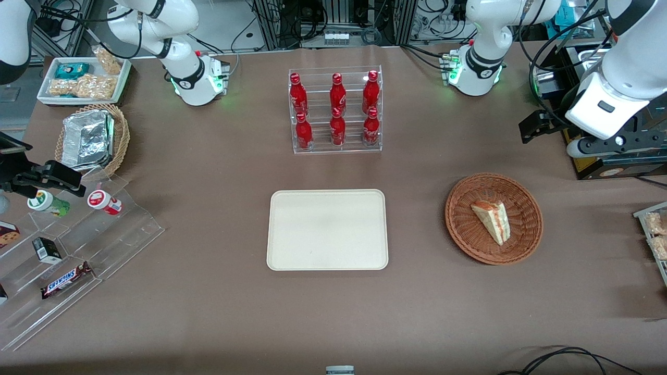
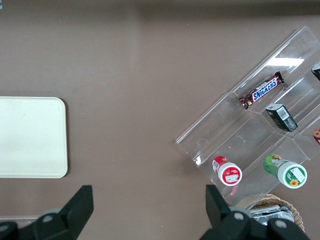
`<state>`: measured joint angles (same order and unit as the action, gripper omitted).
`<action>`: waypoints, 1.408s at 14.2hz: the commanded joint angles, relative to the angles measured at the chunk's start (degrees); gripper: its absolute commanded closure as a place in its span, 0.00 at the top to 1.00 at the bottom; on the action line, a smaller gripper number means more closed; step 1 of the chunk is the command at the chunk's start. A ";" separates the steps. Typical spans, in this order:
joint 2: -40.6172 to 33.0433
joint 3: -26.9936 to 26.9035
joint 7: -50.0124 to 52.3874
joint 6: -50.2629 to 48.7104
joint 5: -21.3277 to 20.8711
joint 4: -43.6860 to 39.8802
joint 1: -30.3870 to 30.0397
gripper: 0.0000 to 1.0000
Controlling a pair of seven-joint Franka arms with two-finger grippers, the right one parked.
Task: Place sandwich from basket to tray
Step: 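Move the left gripper down over the sandwich in the wicker basket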
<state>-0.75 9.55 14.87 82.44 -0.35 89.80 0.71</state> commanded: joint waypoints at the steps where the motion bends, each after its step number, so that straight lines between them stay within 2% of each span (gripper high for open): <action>1: -1.36 -0.50 0.43 -0.70 0.69 0.82 0.43 1.00; 6: 0.83 -2.08 1.22 -0.62 0.52 0.99 0.43 1.00; 9: 7.06 -2.08 7.69 1.65 0.44 1.43 -0.09 1.00; 17: 12.08 -2.08 26.69 33.53 0.52 18.90 -0.36 1.00; 20: 13.84 -2.08 28.90 42.69 0.52 24.36 -0.36 1.00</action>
<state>13.21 7.46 41.99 120.70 -0.15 110.63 0.51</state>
